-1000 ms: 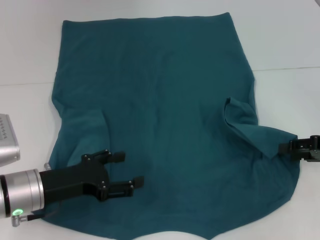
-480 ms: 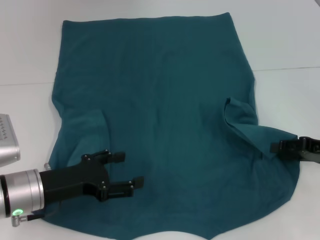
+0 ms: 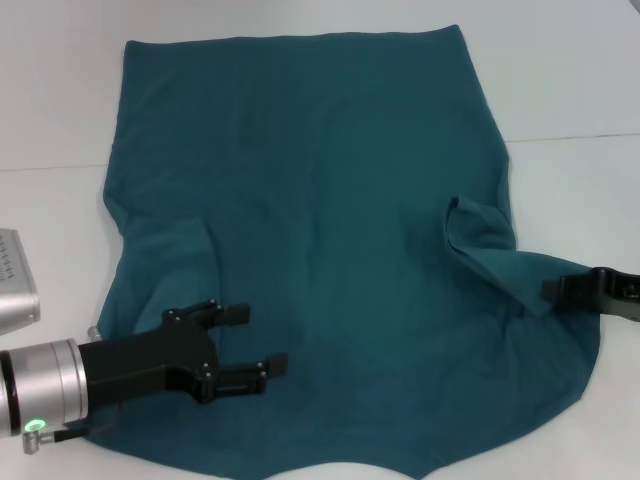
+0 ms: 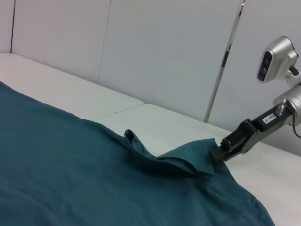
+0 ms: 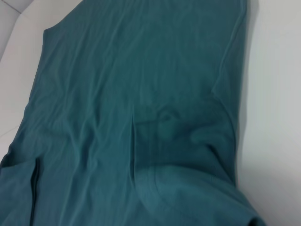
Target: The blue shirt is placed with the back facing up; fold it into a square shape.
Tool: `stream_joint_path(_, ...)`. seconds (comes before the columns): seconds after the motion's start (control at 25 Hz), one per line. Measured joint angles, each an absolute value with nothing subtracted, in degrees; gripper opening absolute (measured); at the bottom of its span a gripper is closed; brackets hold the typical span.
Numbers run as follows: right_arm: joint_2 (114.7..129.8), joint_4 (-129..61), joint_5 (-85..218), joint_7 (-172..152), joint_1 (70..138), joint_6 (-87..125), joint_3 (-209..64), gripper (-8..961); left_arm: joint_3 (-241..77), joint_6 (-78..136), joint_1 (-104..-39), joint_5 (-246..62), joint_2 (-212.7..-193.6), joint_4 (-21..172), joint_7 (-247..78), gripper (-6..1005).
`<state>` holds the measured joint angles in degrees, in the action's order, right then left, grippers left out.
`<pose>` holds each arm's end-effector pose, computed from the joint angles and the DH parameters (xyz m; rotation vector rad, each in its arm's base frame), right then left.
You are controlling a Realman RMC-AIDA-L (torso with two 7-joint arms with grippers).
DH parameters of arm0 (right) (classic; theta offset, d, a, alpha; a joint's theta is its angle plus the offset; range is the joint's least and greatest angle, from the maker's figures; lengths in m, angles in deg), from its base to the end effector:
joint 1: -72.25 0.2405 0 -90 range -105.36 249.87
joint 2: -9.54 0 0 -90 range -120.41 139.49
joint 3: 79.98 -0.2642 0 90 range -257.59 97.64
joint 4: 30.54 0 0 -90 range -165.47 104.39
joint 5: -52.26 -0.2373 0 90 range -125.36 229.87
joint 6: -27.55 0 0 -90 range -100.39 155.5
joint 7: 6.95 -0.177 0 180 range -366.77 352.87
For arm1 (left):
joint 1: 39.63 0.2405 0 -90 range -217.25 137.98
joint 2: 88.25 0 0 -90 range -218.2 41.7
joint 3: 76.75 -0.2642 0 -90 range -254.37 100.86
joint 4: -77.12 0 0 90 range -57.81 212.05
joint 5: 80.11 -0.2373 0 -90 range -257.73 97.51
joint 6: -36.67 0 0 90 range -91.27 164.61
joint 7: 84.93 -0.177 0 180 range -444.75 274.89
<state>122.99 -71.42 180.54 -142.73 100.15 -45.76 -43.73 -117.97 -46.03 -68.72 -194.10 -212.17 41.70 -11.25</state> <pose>0.3694 0.3901 0.0299 -1.9428 1.8025 0.4745 -0.2692 0.3575 -0.0782 -2.6990 -0.6165 -0.6950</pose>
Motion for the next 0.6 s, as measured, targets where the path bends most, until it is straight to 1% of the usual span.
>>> stream_joint_path(0.2, 123.58, -71.4, 180.5, -142.3, 100.3, -44.8, -43.8, 378, -118.0, -46.0, -68.7, -194.1, -212.17, 41.7, -11.3, 908)
stream_joint_path(0.44, 123.73, -71.4, 180.5, -141.7, 100.3, -44.2, -43.8, 230, -118.0, -46.0, -68.6, -194.0, -212.17, 41.7, -11.3, 907)
stream_joint_path(0.56, 123.77, -71.4, 180.5, -141.7, 100.3, -44.2, -43.8, 12, -118.0, -46.0, -68.5, -193.8, -212.17, 41.6, -11.3, 907)
stream_joint_path(0.6, 123.78, -71.4, 180.5, -141.6, 100.3, -44.2, -43.8, 10, -118.0, -46.0, -68.4, -193.8, -212.17, 41.6, -11.3, 907)
